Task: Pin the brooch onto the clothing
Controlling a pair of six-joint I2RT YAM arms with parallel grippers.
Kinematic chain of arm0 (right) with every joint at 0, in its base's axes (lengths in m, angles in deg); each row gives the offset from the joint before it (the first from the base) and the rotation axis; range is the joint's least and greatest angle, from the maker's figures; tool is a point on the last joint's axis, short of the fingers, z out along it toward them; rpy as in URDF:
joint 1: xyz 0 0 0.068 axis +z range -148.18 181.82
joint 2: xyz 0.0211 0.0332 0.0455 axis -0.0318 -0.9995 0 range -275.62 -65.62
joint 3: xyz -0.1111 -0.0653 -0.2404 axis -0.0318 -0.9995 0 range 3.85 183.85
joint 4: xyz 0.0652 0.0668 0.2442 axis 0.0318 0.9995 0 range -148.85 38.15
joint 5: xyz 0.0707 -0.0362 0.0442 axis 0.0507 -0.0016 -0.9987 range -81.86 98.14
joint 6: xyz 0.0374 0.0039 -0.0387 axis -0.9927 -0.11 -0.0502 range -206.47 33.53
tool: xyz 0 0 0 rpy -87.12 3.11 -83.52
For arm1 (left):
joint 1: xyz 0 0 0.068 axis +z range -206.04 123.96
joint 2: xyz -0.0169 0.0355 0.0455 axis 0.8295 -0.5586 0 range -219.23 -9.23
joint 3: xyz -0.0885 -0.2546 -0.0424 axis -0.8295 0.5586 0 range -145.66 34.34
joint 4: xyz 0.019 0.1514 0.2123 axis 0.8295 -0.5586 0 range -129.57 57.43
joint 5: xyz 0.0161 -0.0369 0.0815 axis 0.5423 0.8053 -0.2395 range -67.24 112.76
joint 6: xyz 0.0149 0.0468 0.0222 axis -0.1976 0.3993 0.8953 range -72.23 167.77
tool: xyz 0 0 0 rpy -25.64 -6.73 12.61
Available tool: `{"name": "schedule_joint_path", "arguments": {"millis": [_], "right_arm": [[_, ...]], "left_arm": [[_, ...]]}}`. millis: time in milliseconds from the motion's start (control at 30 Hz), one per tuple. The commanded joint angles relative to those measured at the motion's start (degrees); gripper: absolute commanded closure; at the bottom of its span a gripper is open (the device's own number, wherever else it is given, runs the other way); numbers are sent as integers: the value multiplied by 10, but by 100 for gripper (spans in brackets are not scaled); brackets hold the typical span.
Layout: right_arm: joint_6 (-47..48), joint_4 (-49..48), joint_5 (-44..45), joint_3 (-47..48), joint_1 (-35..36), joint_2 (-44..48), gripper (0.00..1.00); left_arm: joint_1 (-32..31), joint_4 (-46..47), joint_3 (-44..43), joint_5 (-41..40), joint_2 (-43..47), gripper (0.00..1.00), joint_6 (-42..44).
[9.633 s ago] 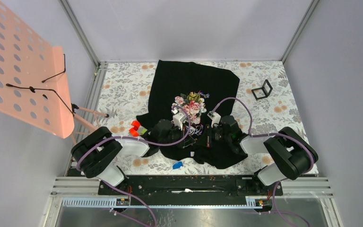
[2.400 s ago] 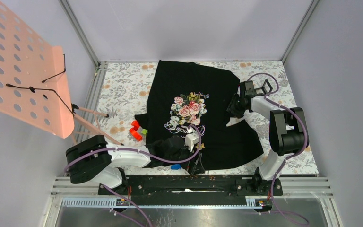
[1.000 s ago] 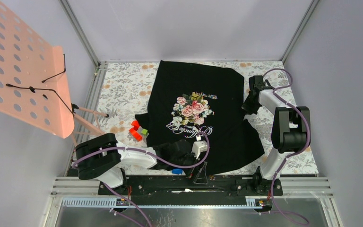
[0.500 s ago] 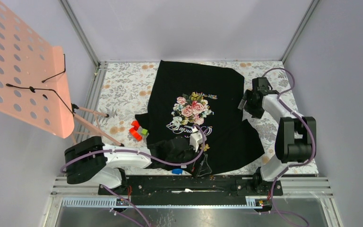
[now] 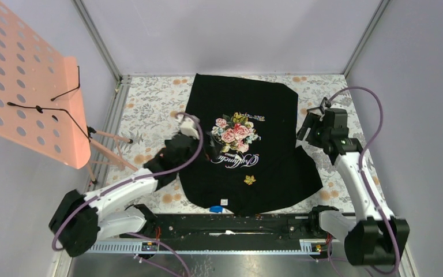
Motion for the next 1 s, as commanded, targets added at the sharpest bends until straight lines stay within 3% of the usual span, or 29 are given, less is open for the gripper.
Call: {"name": "schedule_joint_path", "arguments": {"millis": [0,200,367,533,967], "right_arm": [[34,-42,-14,-27,-3,115,21],[50,-86,1,-79,-3,272,21],[44,-164,-4,-174,-3,399,21],[38,-222,19,-280,-2,512,20],[50,-207,33,-282,-3,532,20]], "left_arm": [[71,-38,15,-91,100,1,-2],[80,-71,6,-216,239,1,92],[80,-53,30,-246,337,1,146],[80,-63,64,-279,366,1,140],[79,-68,61,-265,360,1,135]]}}
